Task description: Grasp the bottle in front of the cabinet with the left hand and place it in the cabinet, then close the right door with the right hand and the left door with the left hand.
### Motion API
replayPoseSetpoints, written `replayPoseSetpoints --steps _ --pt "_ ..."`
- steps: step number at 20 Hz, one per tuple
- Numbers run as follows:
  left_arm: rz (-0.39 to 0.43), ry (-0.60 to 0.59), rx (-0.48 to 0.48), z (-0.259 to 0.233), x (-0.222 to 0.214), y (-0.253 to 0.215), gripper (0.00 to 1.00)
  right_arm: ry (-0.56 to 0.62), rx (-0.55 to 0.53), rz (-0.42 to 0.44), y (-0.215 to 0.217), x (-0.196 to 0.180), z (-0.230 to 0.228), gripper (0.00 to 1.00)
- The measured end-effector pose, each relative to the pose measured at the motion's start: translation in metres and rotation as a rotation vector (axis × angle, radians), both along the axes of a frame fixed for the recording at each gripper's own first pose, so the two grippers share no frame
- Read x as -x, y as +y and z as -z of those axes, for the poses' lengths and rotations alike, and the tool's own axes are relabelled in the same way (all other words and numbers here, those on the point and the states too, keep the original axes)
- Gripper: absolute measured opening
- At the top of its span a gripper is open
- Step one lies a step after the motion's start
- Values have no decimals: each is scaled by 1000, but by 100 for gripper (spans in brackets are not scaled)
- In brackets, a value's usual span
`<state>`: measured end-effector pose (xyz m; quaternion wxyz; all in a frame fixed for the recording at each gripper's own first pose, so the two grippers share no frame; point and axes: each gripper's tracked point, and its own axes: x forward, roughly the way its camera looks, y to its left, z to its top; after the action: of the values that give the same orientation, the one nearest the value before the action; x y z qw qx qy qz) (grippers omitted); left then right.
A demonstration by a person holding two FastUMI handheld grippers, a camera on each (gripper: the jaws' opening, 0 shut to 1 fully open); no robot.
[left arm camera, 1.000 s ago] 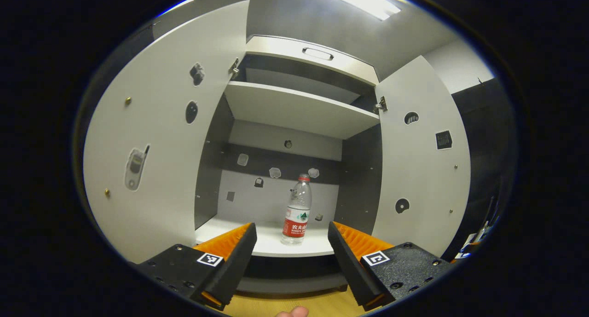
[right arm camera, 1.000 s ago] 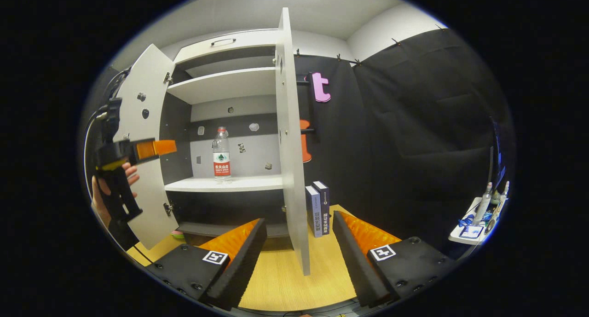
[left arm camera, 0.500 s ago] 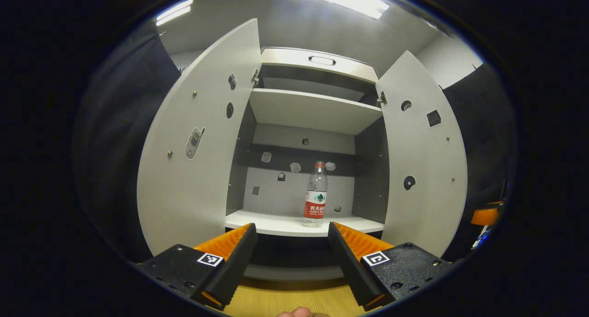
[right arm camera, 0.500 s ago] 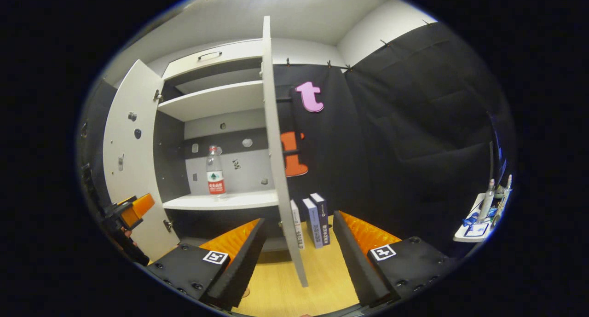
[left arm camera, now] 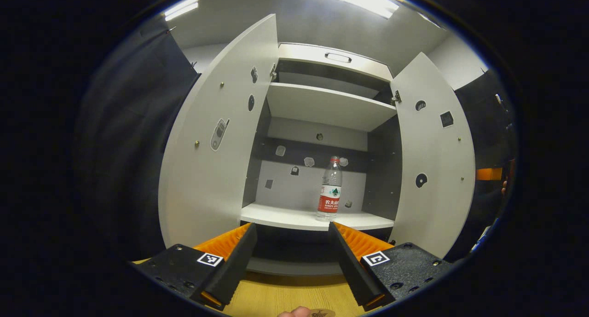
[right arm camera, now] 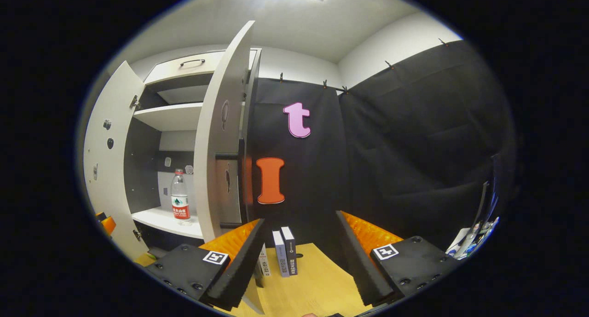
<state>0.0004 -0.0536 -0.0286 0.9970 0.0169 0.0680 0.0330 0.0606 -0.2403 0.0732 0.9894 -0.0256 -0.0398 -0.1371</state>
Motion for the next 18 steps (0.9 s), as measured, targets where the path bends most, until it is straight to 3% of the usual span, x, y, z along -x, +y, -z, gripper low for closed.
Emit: replayPoseSetpoints --steps 4,5,6,8,9,14,18 --pt "-28 12 16 4 7 11 95 5 35 -4 7 -9 -3 98" --pt "-37 14 17 4 8 14 95 3 55 4 6 -12 -5 89" --pt "-41 15 18 4 9 16 95 -2 65 7 10 -9 -6 88" --pt "-38 19 23 6 8 17 95 -3 72 0 15 -10 -3 89" --pt "-26 15 33 5 7 15 95 -9 69 -7 17 -10 -5 94" --pt "27 -6 57 -2 2 4 95 -2 47 -27 33 -9 -2 93" --pt "43 13 63 3 3 5 95 0 37 -101 69 -8 1 93"
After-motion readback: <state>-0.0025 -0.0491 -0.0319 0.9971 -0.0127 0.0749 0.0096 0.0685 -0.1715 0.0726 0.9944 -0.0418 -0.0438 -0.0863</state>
